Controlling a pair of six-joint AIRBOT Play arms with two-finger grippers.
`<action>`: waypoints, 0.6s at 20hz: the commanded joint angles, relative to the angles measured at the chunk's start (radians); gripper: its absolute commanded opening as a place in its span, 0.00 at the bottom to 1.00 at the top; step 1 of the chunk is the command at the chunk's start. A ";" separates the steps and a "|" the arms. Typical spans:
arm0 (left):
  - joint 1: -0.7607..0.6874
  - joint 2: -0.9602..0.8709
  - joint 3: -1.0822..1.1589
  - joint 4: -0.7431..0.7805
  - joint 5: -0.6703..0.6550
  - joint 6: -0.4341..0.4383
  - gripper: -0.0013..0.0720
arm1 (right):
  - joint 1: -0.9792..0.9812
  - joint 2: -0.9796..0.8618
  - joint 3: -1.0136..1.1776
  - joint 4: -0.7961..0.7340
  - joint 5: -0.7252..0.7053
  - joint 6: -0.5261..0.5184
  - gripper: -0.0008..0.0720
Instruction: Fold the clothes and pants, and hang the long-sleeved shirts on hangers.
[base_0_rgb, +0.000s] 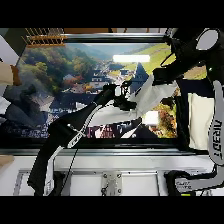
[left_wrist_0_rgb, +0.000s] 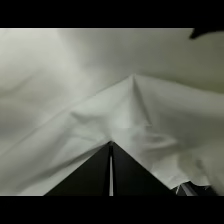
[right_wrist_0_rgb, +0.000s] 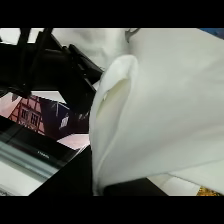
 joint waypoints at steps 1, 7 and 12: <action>0.000 -0.014 0.048 0.005 -0.021 0.002 0.03 | 0.060 0.000 0.023 -0.008 0.000 0.017 0.02; 0.068 0.052 0.074 0.006 -0.104 0.002 0.03 | 0.087 -0.001 0.023 -0.008 0.000 0.026 0.02; 0.187 0.235 -0.084 0.010 -0.049 0.024 0.03 | 0.126 -0.008 0.023 -0.007 -0.017 0.026 0.02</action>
